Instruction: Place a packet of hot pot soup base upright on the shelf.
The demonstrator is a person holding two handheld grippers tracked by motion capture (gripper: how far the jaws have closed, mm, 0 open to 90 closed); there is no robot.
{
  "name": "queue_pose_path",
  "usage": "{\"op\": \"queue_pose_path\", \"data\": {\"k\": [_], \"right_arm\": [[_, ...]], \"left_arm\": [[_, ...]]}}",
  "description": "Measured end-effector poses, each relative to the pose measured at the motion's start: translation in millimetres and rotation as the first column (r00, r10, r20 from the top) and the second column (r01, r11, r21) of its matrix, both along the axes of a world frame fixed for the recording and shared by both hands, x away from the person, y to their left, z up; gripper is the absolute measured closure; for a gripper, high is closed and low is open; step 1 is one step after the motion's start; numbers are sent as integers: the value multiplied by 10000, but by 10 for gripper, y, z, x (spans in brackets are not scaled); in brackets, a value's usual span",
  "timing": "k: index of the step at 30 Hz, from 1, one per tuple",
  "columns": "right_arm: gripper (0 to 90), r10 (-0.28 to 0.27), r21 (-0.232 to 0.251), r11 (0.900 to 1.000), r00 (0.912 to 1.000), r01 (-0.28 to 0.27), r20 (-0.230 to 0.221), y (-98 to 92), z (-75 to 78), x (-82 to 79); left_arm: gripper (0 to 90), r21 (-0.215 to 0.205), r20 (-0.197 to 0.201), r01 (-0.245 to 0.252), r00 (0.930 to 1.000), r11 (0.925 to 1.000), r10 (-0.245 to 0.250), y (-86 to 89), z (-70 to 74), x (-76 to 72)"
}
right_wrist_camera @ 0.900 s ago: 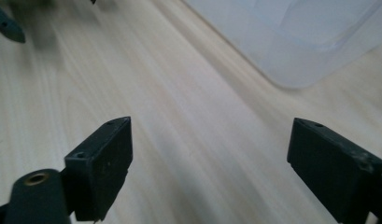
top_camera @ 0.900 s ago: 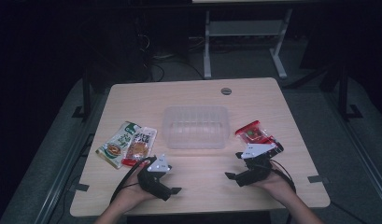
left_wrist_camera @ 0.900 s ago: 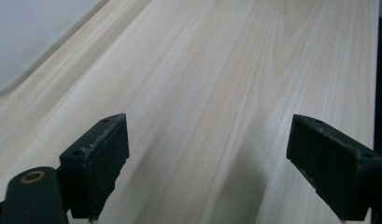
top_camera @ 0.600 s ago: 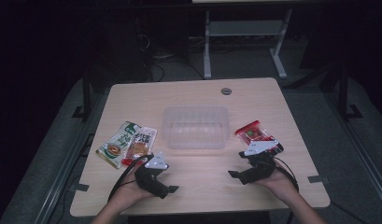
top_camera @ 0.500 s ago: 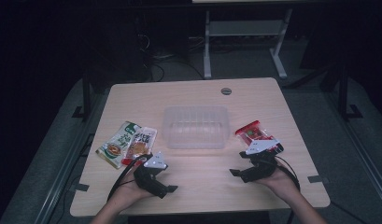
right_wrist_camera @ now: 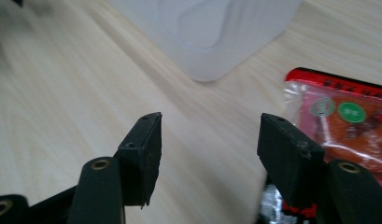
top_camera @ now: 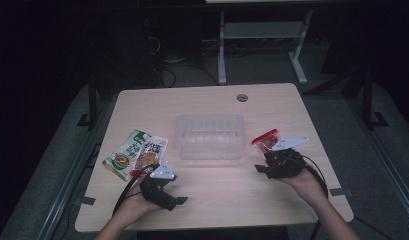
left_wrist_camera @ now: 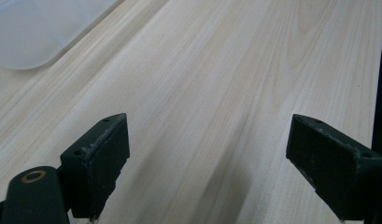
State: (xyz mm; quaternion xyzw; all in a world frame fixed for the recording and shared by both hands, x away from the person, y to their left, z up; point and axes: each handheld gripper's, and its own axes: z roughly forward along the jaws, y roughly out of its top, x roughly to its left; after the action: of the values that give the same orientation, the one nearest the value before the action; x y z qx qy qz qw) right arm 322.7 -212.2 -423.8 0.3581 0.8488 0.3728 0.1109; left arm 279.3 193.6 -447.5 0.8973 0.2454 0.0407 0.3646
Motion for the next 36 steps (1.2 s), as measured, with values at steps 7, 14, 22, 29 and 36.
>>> {"op": "queue_pose_path", "data": {"k": [7, 14, 22, 29, 36], "right_arm": [[371, -466, 18, 9989, 9989, 466, -44, -60, 11, 161], [428, -731, -12, 9973, 9973, 731, 82, -94, 48, 329], [699, -1407, -75, 9900, 9896, 1410, 311, -179, 121, 552], [877, -1853, -9, 9827, 9823, 1854, 257, -269, 111, 760], [898, -2360, -542, 9699, 9712, 2375, 325, -372, -25, 997]], "left_arm": [[130, 19, -62, 33, 10000, 10000, -33, 23, 27, 0], [130, -70, -6, 60, 10000, 10000, -60, 25, 38, 0], [130, -102, -1, 21, 10000, 9999, -21, 23, 44, 3], [132, -94, 1, 87, 10000, 9999, -87, 31, 42, 9], [132, -130, -9, 143, 9999, 9998, -143, 31, 42, 8]]}}
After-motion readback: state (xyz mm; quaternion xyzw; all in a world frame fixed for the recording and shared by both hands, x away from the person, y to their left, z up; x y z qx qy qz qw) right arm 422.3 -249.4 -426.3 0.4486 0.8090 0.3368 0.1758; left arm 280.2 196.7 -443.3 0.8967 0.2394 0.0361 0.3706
